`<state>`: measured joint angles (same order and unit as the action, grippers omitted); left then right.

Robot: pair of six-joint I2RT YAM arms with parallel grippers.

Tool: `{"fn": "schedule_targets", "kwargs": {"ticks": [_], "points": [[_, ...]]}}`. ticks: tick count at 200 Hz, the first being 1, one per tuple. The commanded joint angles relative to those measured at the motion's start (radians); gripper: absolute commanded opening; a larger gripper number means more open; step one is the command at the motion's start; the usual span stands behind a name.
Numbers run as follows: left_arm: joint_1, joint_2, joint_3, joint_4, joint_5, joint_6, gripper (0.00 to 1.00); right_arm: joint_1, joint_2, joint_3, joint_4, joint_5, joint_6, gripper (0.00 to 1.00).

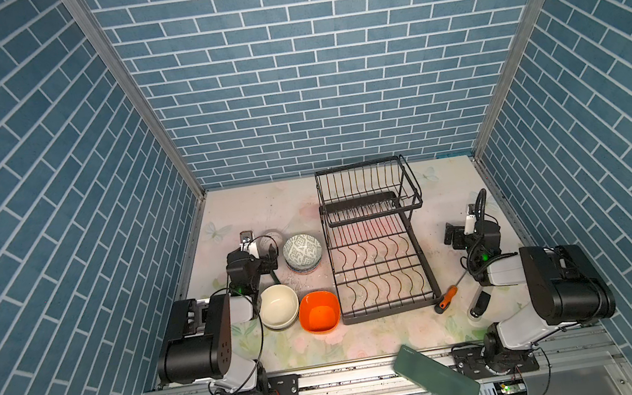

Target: Load the bowls into the dish rack

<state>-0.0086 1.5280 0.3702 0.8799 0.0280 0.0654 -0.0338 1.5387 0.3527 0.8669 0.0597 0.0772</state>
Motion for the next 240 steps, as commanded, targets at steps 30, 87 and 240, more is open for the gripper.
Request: {"fn": "schedule_targets", "kwargs": {"ticks": [30, 87, 240], "points": [[0.006, -0.091, 0.045, -0.147, 0.018, 0.015, 1.00, -0.001, -0.071, 0.061, -0.101, 0.004, -0.028, 0.99], [0.005, -0.207, 0.159, -0.467, -0.019, -0.051, 1.00, 0.017, -0.259, 0.176, -0.487, 0.064, 0.071, 0.98], [-0.083, -0.442, 0.516, -1.371, -0.038, -0.514, 1.00, 0.265, -0.379, 0.527, -1.336, 0.121, 0.324, 0.99]]}}
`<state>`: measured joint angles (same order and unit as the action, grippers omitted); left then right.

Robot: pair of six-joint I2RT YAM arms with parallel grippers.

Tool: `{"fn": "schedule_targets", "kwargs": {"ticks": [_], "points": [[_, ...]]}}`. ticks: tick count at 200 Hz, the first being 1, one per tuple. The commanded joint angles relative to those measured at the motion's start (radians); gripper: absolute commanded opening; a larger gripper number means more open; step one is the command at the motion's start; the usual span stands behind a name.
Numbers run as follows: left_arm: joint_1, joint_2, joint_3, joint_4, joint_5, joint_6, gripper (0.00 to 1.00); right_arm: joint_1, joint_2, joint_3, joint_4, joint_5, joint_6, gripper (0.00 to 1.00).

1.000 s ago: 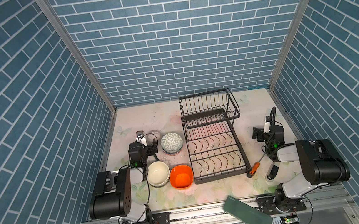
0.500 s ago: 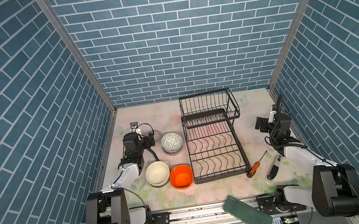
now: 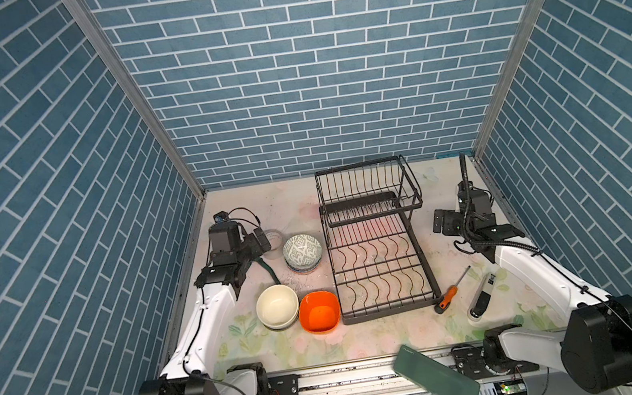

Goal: Load the bowls into the dish rack
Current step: 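Reach the left gripper toward the bowl stack while the right gripper moves toward the rack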

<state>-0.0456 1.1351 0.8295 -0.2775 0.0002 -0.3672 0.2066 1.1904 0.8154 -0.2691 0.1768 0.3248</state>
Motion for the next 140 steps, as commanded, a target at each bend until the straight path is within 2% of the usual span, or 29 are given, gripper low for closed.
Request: {"fn": "schedule_targets", "kwargs": {"ticks": [1, 29, 69, 140], "points": [[-0.049, -0.051, 0.058, -0.219, -0.012, -0.082, 1.00, 0.025, -0.032, 0.065, -0.206, 0.002, 0.077, 0.99], [-0.137, -0.105, 0.095, -0.354, -0.031, -0.106, 1.00, 0.060, -0.079, 0.062, -0.272, -0.023, 0.108, 0.99], [-0.316, -0.181, 0.129, -0.524, -0.133, -0.166, 1.00, 0.107, -0.149, 0.052, -0.329, -0.046, 0.150, 0.98], [-0.578, -0.197, 0.116, -0.649, -0.176, -0.300, 1.00, 0.201, -0.206, 0.048, -0.367, -0.091, 0.214, 0.95]]}}
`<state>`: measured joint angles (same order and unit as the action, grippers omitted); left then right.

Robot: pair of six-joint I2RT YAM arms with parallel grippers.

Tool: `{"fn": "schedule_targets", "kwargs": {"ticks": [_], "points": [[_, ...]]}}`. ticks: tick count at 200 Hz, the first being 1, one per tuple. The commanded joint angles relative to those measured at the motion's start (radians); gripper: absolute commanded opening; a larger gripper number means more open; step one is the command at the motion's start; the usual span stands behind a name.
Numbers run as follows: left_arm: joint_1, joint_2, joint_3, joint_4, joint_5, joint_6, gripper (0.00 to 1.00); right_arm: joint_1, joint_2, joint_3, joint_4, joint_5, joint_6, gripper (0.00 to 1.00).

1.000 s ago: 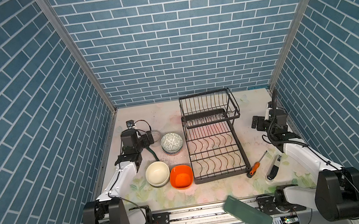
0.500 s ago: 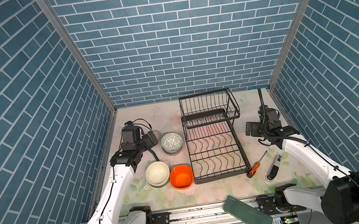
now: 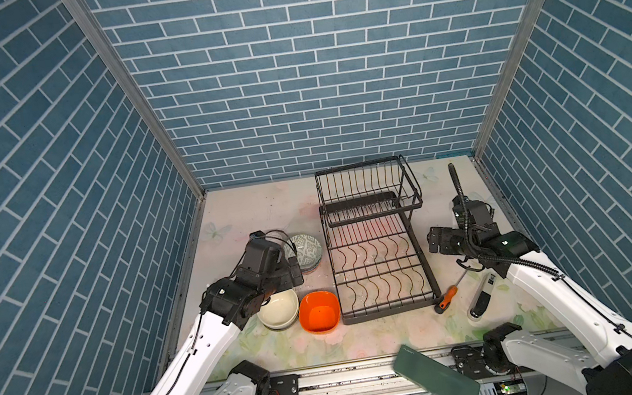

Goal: Load the bowls into the dish rack
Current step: 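Reach the left gripper toward the bowl stack while the right gripper moves toward the rack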

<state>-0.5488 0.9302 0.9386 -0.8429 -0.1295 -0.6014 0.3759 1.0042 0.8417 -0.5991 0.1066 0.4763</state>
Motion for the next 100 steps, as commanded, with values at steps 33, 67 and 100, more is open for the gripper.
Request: {"fn": "schedule_targets", "kwargs": {"ticks": [33, 67, 100], "points": [[-0.163, 0.014, 0.000, -0.124, -0.106, -0.124, 1.00, 0.071, -0.027, 0.016, -0.044, -0.020, 0.086, 0.94], [-0.206, 0.003, -0.010, -0.145, -0.147, -0.163, 1.00, 0.096, -0.027, 0.011, -0.054, -0.002, 0.094, 0.94], [-0.208, -0.006, -0.030, -0.176, -0.183, -0.188, 1.00, 0.106, -0.025, -0.001, -0.059, 0.008, 0.097, 0.94]]}}
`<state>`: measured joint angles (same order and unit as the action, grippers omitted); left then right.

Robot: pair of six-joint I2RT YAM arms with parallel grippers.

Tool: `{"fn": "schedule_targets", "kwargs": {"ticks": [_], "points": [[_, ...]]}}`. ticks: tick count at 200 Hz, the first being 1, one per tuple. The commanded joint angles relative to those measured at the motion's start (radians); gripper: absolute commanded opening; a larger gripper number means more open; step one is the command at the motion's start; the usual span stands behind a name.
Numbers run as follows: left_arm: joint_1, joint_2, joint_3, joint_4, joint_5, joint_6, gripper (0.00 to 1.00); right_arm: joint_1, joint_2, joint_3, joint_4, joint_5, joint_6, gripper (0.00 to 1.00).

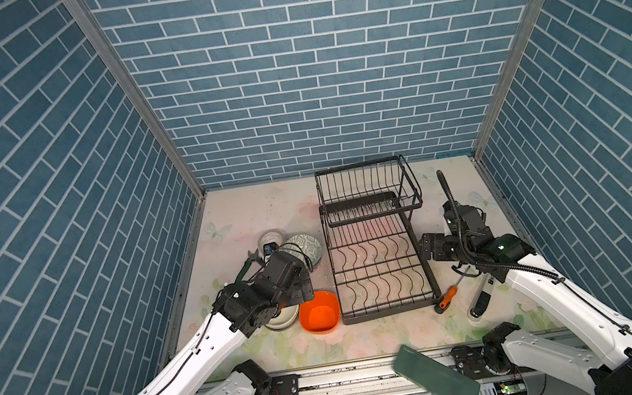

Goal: Load the bowls into the dish rack
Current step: 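Reach the left gripper toward the bowl stack while the right gripper moves toward the rack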

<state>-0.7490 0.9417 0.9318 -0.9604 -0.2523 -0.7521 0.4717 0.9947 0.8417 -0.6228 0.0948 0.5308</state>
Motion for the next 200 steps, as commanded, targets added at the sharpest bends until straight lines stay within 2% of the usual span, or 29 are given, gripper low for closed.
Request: {"fn": "schedule_targets", "kwargs": {"ticks": [1, 39, 67, 100, 127, 151, 200], "points": [[-0.007, -0.018, -0.023, -0.061, -0.062, -0.039, 1.00, 0.010, -0.015, -0.001, -0.035, 0.020, 0.043, 0.94], [-0.007, -0.040, -0.043, -0.036, -0.091, -0.034, 1.00, 0.013, 0.003, -0.012, -0.028, 0.030, 0.043, 0.94], [0.007, -0.006, -0.020, 0.036, -0.086, 0.001, 1.00, 0.015, 0.038, -0.006, -0.013, 0.031, 0.043, 0.94], [0.122, 0.110, 0.035, 0.130, 0.038, 0.075, 1.00, 0.015, 0.059, -0.007, 0.009, 0.036, 0.047, 0.94], [0.183, 0.213, 0.089, 0.160, 0.044, 0.121, 1.00, 0.015, 0.063, -0.002, 0.012, 0.052, 0.042, 0.94], [0.243, 0.285, 0.120, 0.191, 0.091, 0.150, 1.00, 0.015, 0.059, 0.002, 0.014, 0.060, 0.038, 0.94], [0.328, 0.419, 0.167, 0.244, 0.151, 0.176, 0.91, 0.015, 0.058, -0.014, 0.037, 0.063, 0.011, 0.94]]}}
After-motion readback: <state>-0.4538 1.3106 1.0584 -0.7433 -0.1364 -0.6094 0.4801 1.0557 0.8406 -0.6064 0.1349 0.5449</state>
